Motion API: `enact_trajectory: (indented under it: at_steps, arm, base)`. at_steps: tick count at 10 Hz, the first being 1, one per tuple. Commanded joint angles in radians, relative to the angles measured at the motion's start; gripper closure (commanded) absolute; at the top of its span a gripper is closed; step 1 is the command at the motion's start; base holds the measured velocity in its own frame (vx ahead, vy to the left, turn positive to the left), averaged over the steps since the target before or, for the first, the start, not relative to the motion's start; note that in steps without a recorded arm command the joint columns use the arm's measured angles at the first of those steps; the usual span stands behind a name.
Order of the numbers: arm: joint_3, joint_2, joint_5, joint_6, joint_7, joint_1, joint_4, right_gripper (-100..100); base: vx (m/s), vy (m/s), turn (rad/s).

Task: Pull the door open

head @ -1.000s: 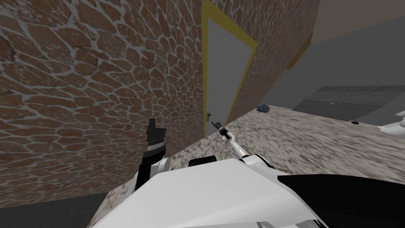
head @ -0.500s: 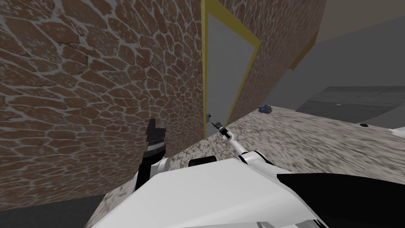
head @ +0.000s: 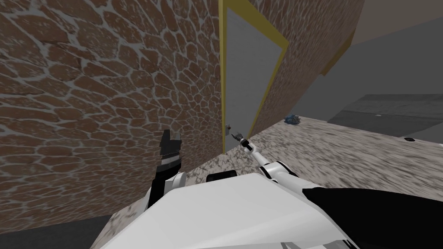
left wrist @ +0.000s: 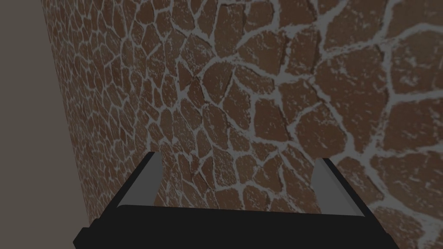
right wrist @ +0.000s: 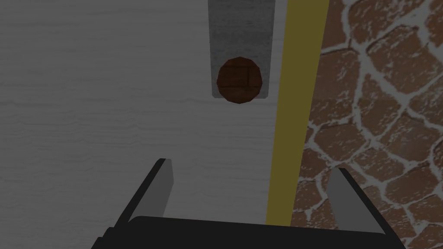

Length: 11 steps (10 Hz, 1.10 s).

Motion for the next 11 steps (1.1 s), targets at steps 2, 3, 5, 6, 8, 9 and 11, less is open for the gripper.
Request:
enact_trajectory:
  at_steps: [2, 3, 5, 6, 8, 9, 11]
  arm:
    - [0.0, -0.003, 0.005, -0.004, 0.009, -0.009, 0.019, -100]
    - [-0.003, 0.0, 0.005, -0.001, 0.015, -0.011, 0.023, -100]
    - [-0.007, 0.003, 0.003, 0.003, 0.02, -0.013, 0.025, -100]
    - [-0.009, 0.006, 0.002, 0.006, 0.023, -0.015, 0.027, -100]
    - [-0.015, 0.011, 0.001, 0.013, 0.029, -0.017, 0.03, -100]
    - [-0.017, 0.013, 0.0, 0.015, 0.031, -0.018, 0.031, -100]
    - [-0.015, 0.012, 0.0, 0.013, 0.03, -0.018, 0.031, 100]
  base:
    - [0.042, -0.021, 0.012]
    - [0.135, 0.037, 0.036]
    - [0.187, 0.04, 0.031]
    - [0.213, 0.068, 0.054]
    - [0.219, 0.068, 0.039]
    - [0.182, 0.052, 0.031]
    - [0.035, 0.01, 0.0]
